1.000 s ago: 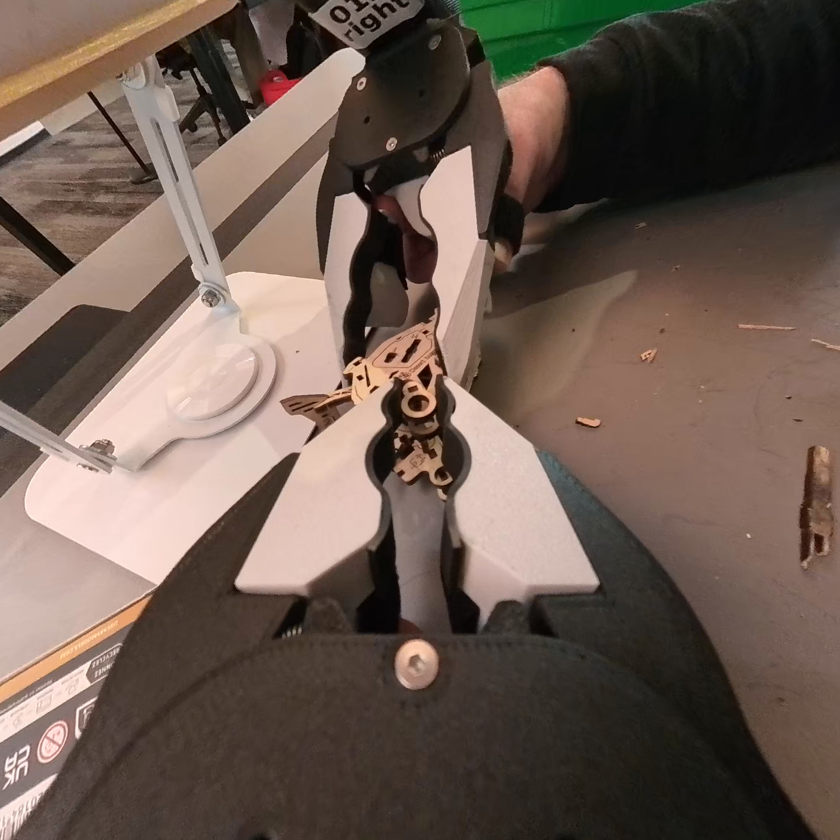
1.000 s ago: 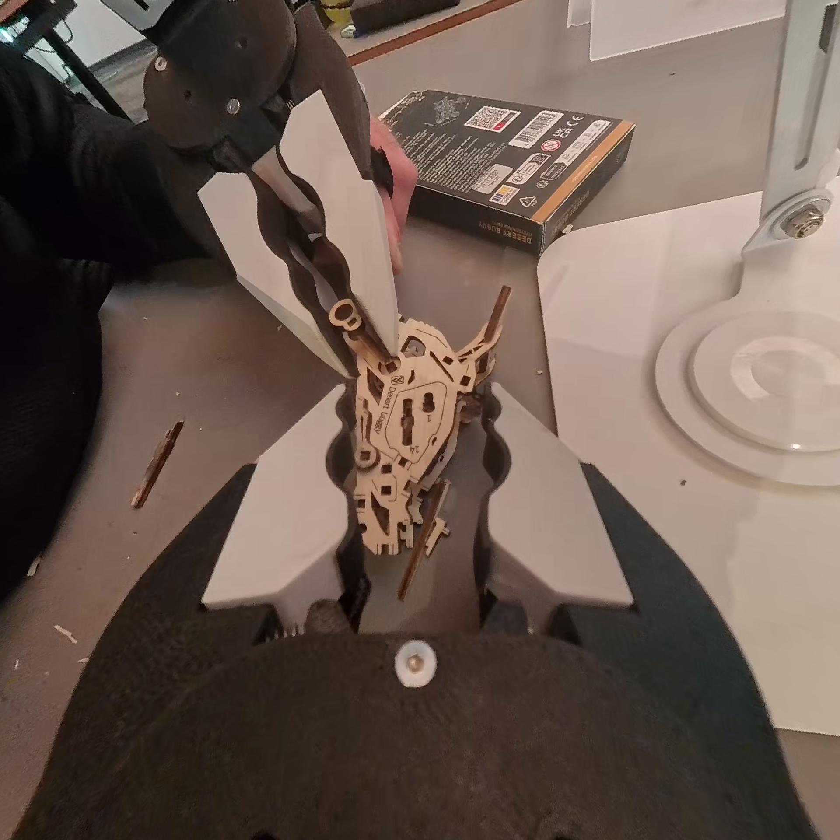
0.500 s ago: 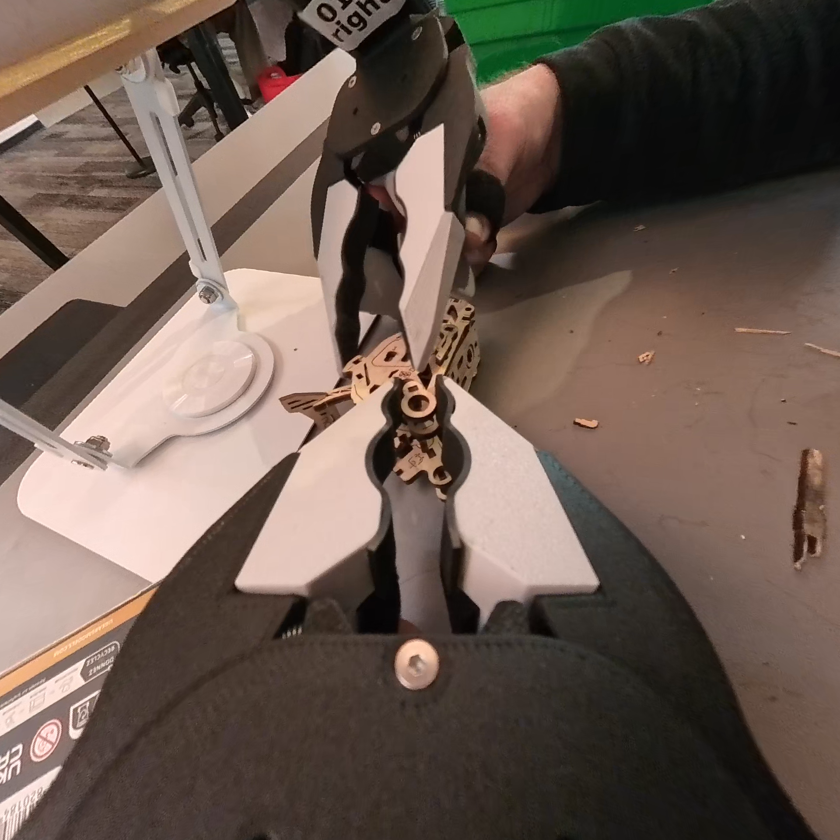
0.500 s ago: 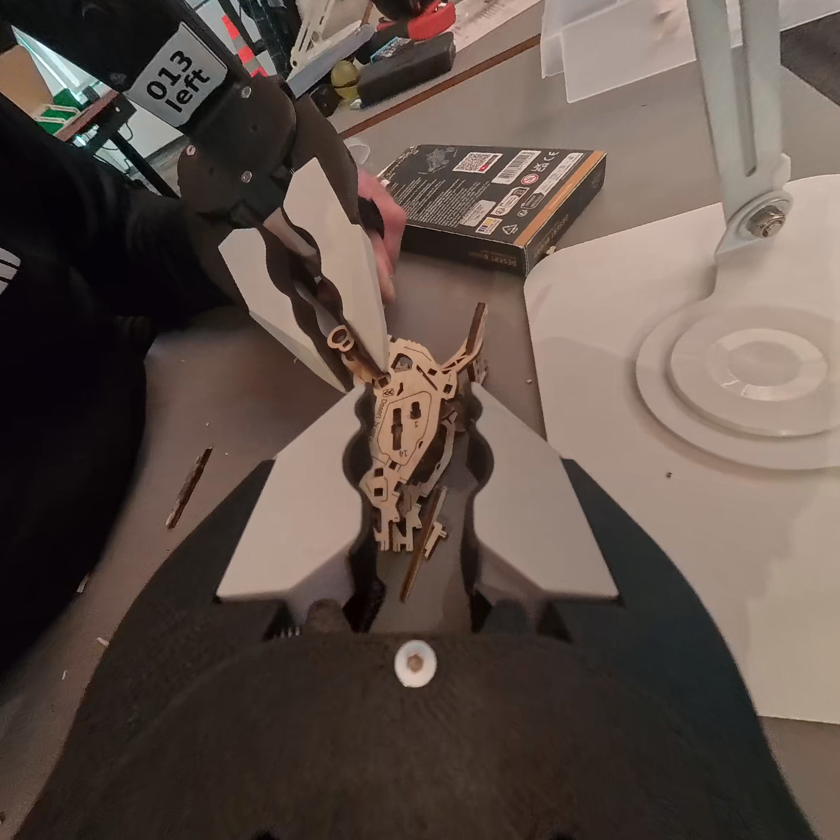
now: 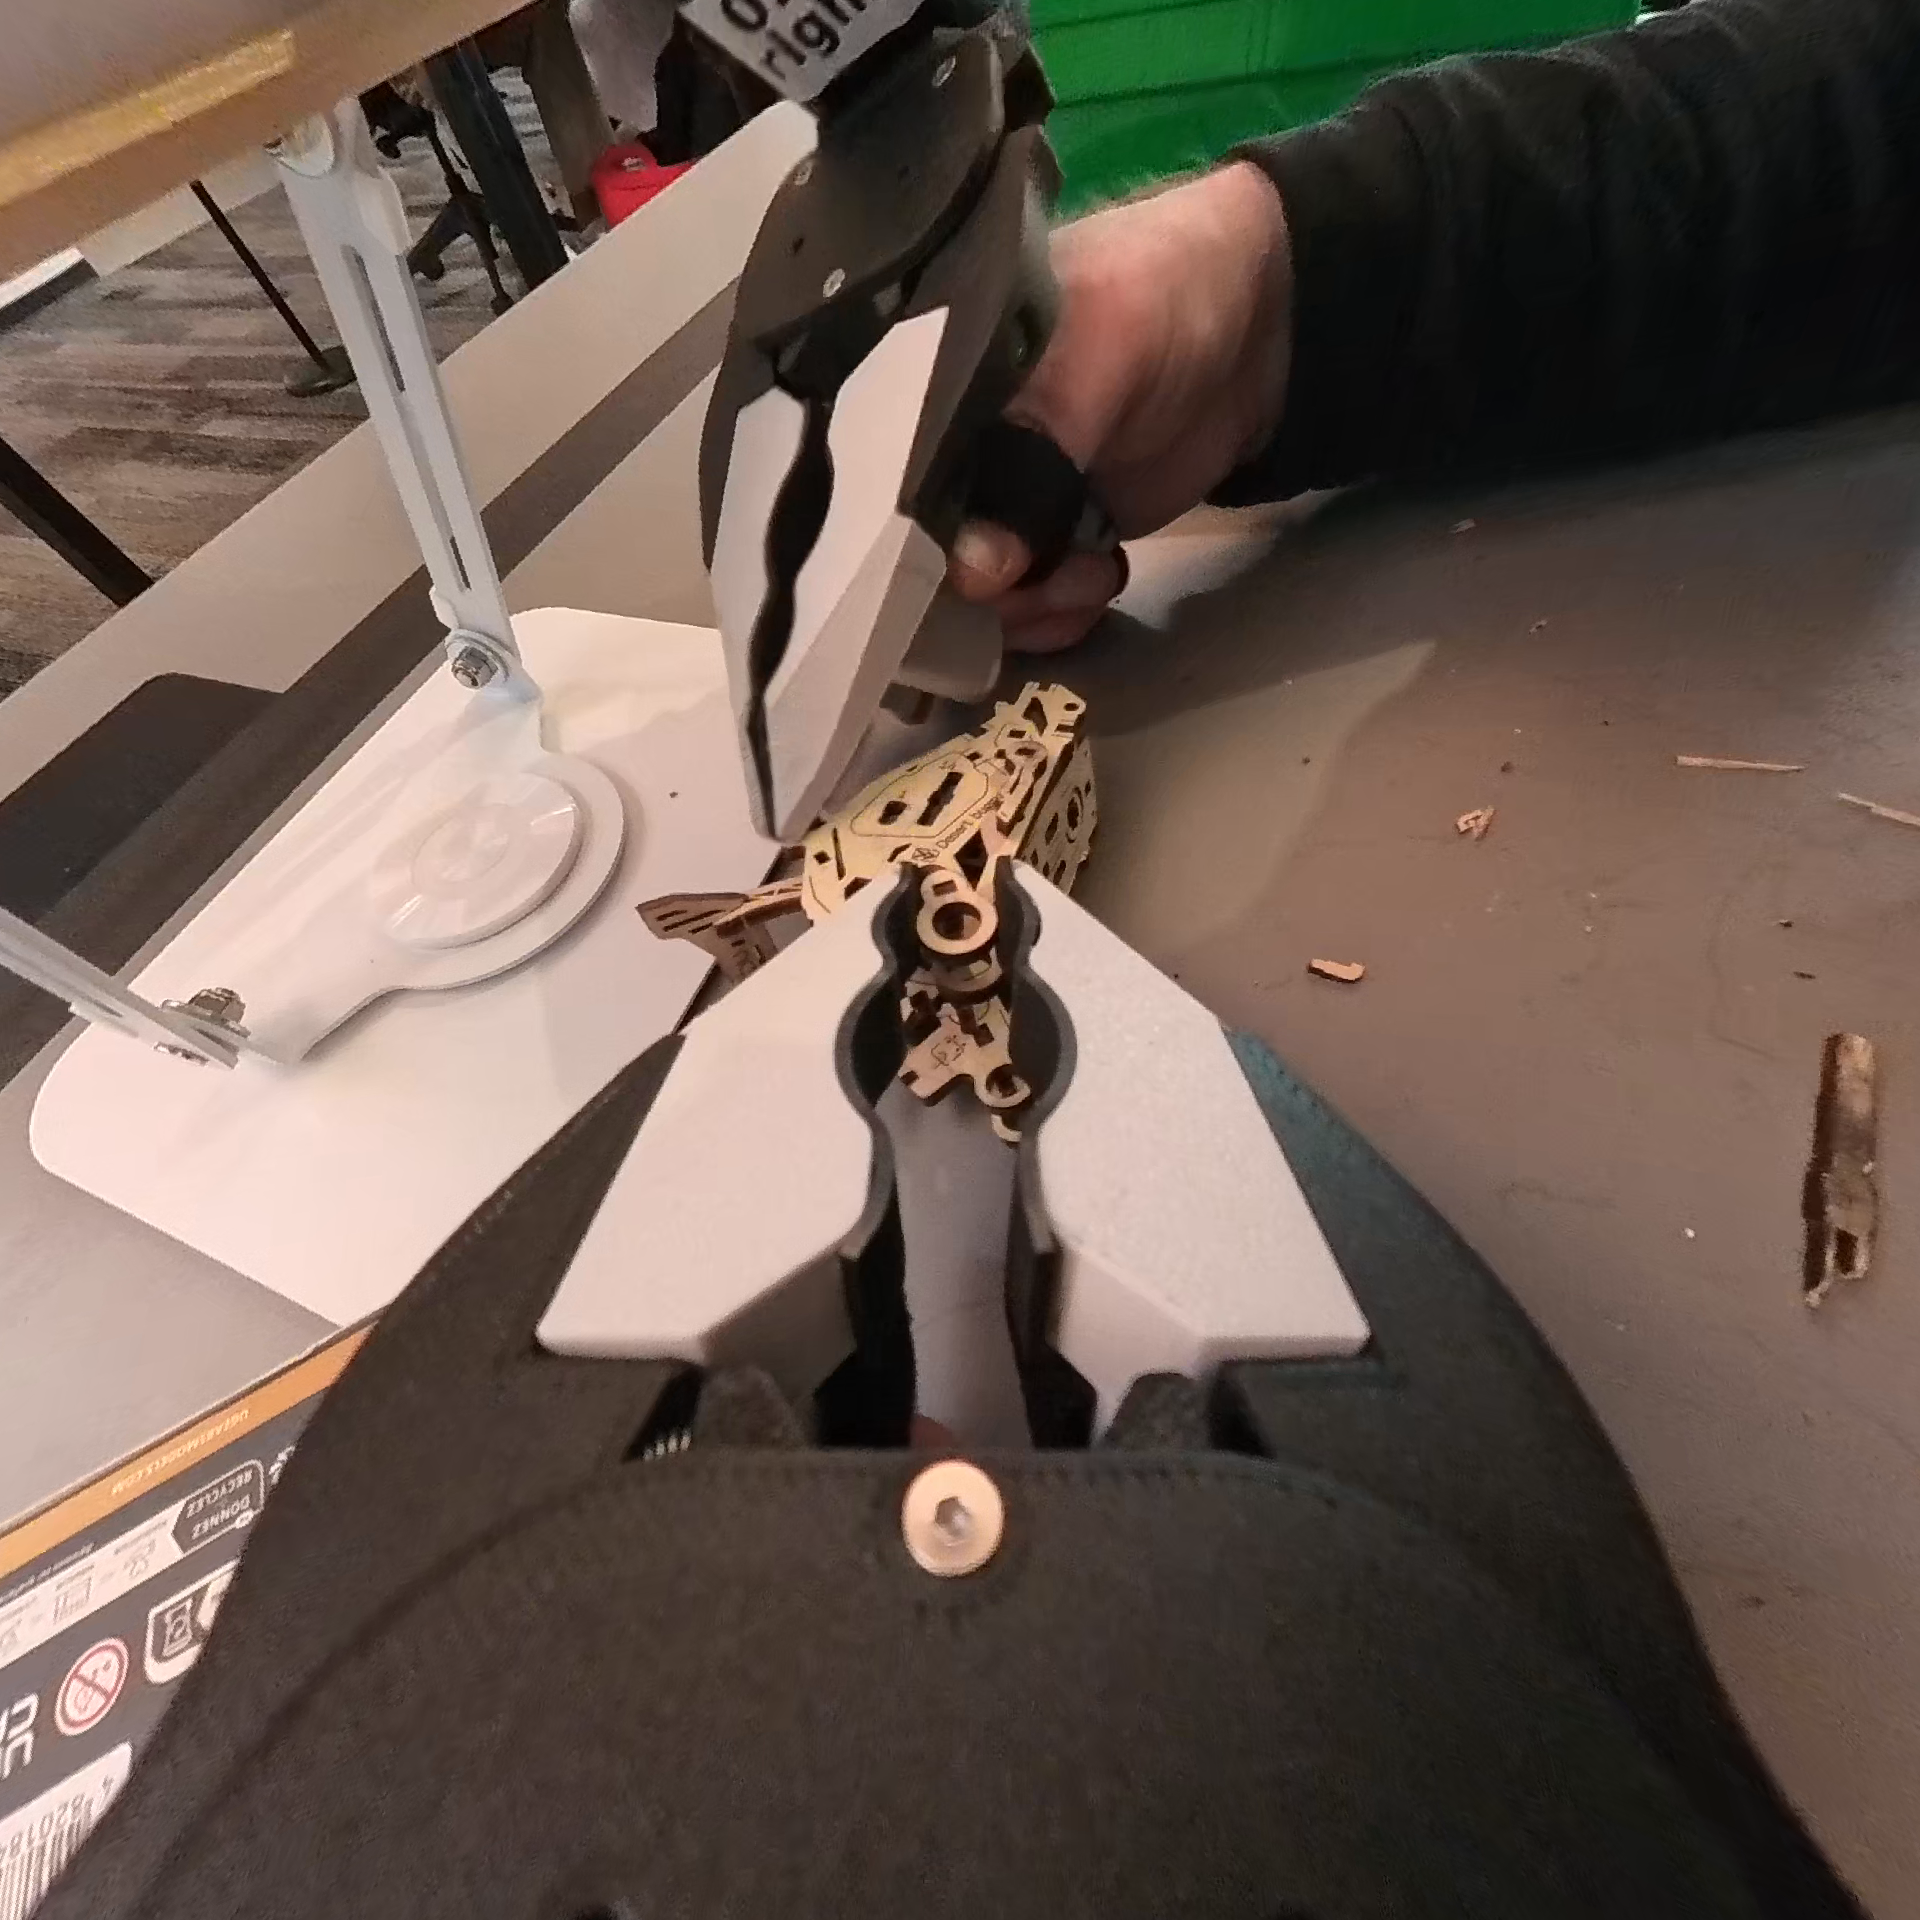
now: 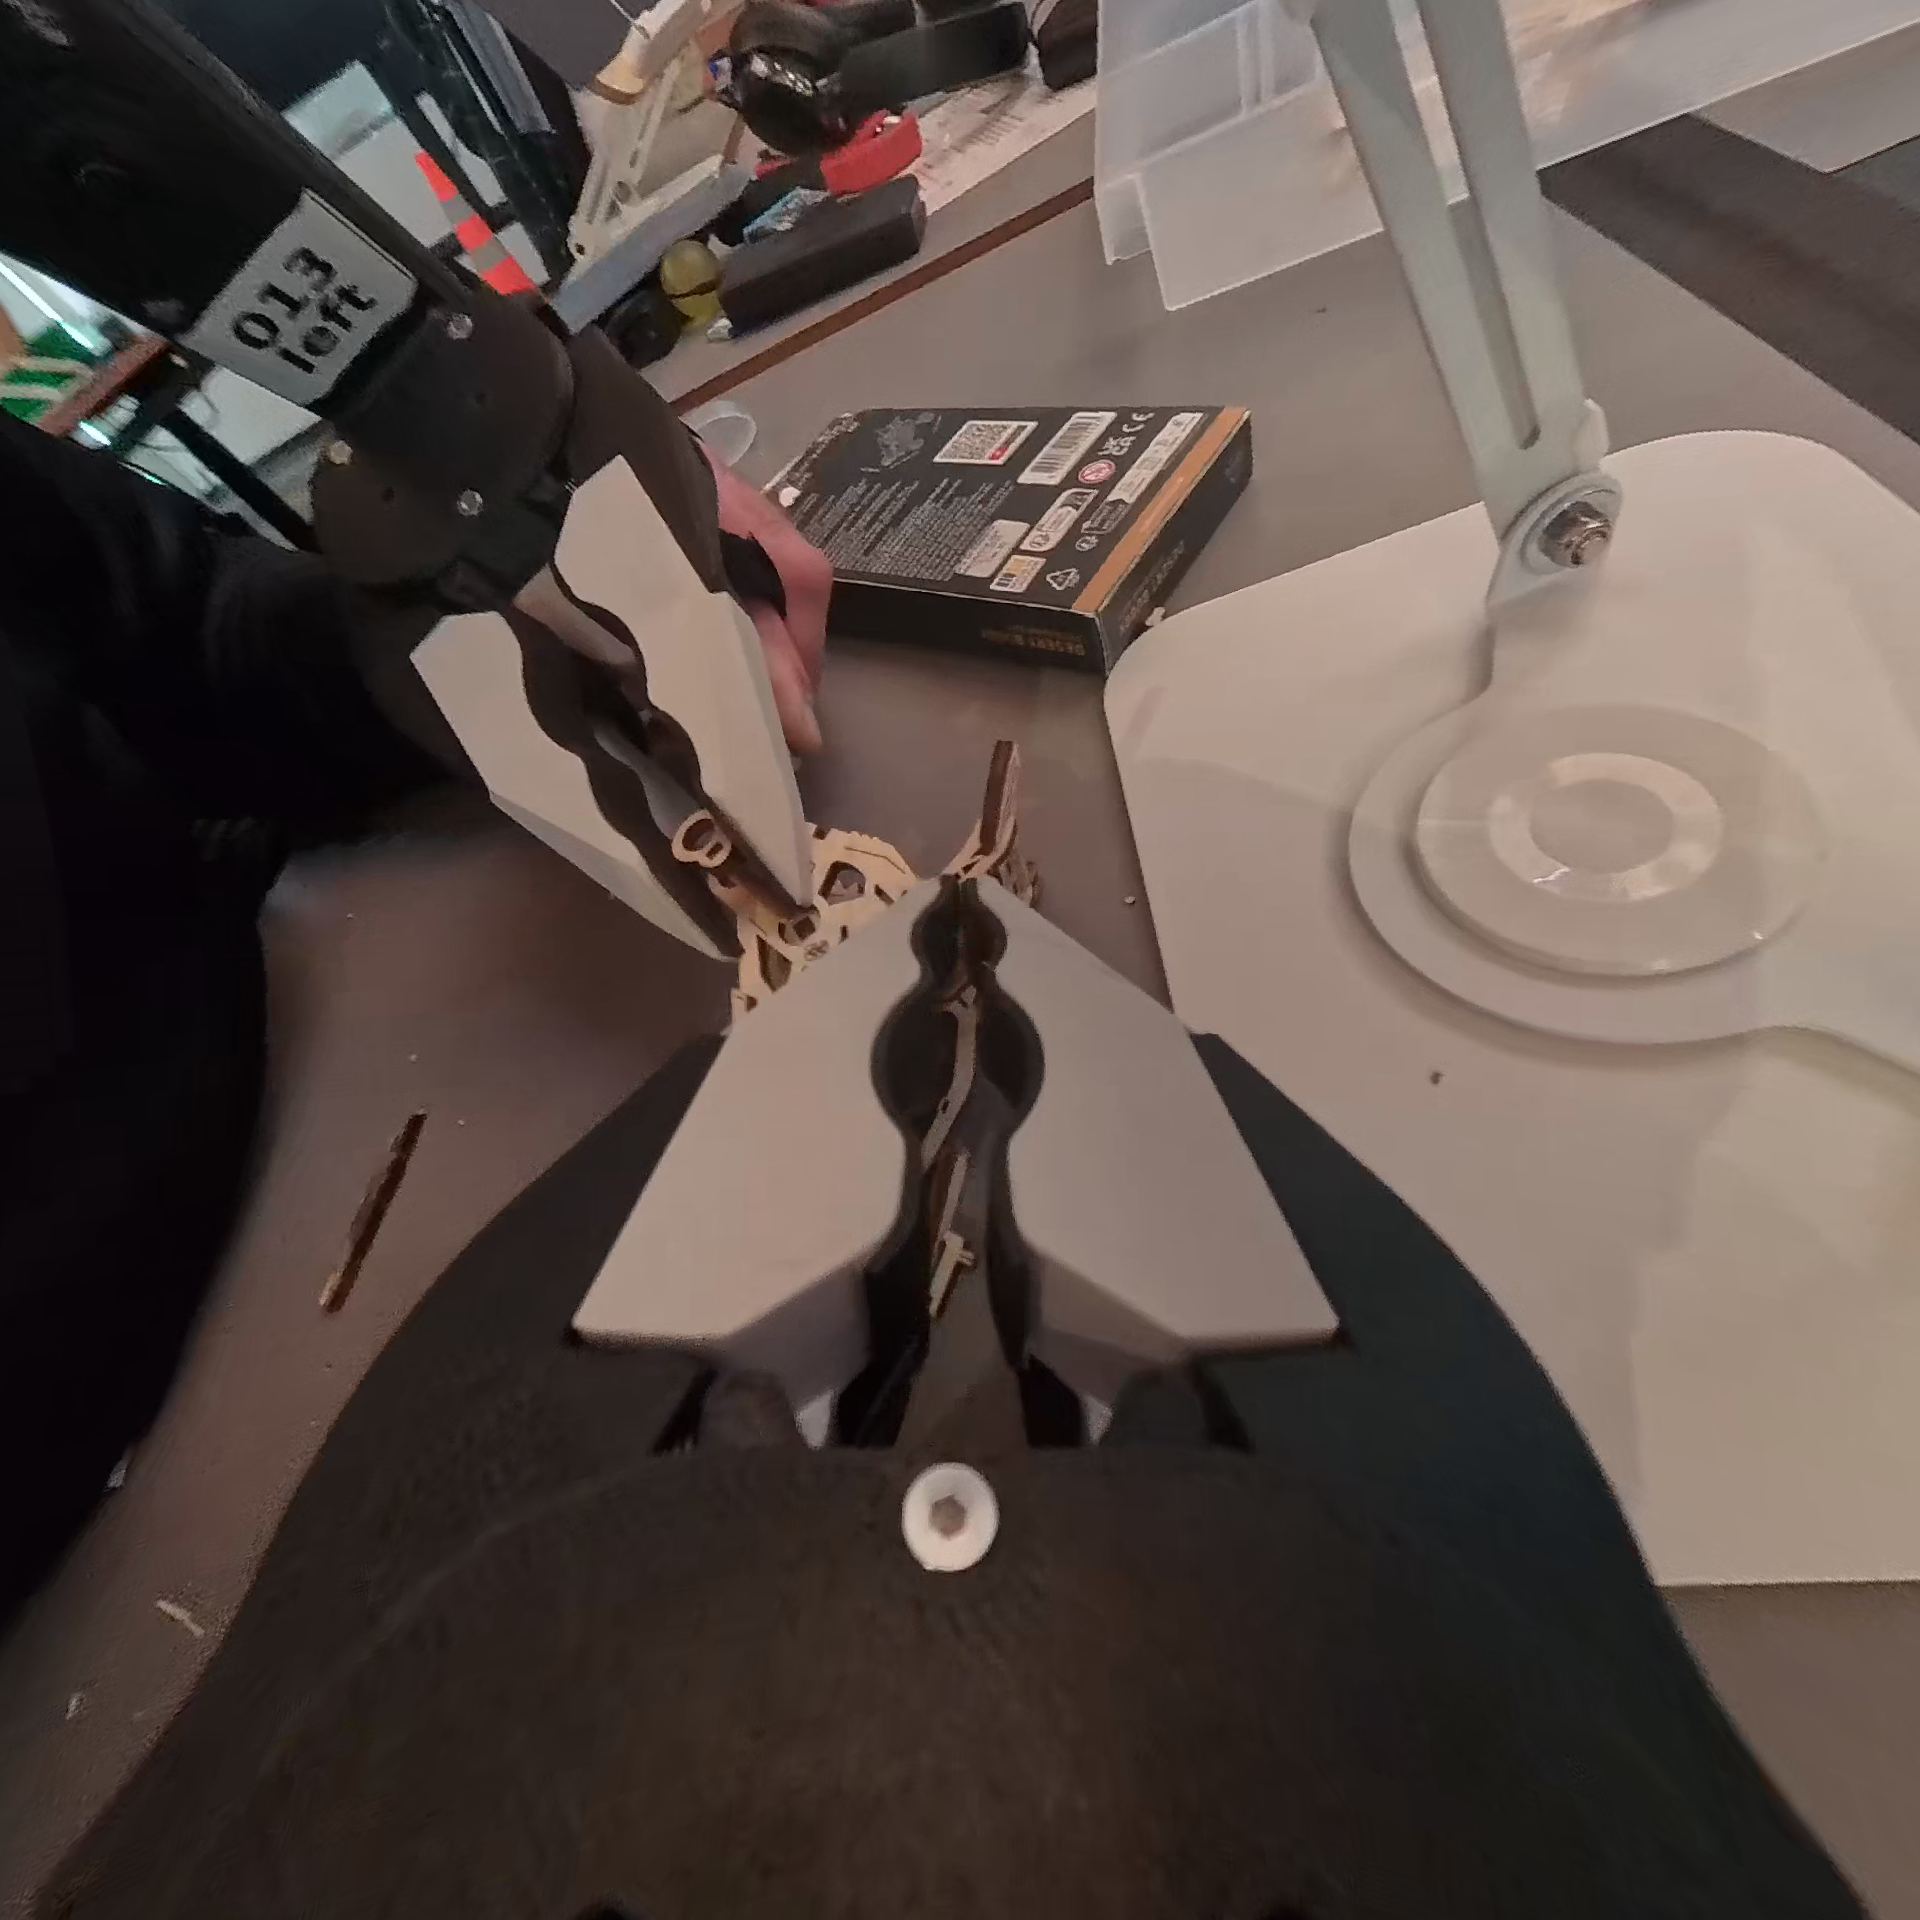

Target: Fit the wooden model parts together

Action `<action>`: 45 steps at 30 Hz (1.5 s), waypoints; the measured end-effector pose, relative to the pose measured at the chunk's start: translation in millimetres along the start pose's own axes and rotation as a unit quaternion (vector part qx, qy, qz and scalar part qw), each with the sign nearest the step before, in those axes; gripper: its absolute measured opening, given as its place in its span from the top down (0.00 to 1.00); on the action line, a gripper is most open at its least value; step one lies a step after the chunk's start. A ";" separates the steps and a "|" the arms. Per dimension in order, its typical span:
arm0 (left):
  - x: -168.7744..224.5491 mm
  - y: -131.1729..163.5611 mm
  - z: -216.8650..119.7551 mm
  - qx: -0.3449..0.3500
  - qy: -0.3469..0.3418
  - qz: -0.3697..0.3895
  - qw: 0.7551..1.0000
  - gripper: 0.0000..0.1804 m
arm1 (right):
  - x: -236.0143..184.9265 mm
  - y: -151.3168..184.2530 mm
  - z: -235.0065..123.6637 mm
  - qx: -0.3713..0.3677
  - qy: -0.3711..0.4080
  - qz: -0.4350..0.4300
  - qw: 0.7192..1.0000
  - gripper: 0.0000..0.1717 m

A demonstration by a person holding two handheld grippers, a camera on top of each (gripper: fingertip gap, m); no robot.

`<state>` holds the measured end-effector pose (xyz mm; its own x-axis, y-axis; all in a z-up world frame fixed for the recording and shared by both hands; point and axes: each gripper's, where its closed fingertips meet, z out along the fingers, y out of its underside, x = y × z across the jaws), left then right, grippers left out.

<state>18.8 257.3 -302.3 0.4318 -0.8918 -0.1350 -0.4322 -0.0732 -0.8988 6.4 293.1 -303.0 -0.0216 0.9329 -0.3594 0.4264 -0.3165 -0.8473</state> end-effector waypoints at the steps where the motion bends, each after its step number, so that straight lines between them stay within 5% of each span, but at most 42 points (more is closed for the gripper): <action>1: 0.0 0.0 0.0 0.000 0.000 0.000 1.000 0.93 | 0.1 0.3 0.1 -0.001 0.004 -0.007 1.000 1.00; 20: 1.0 0.4 -0.3 0.000 0.001 0.002 1.000 0.94 | 6.8 0.4 -1.1 -0.011 0.059 -0.046 0.997 1.00; 30: 9.7 -0.8 -2.6 0.006 -0.004 0.045 0.999 0.93 | -8.1 7.8 2.0 -0.041 -0.012 0.036 0.998 0.76; 45: 36.7 -0.1 -13.1 0.032 -0.005 0.168 0.985 0.93 | -38.2 28.7 6.7 -0.085 -0.095 0.106 0.986 0.68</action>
<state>24.3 218.7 -301.6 0.2816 -0.8563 -0.4330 -0.5016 0.2533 -0.8272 13.4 247.2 -316.2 -0.0766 0.7946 -0.6022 0.5850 -0.4533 -0.6725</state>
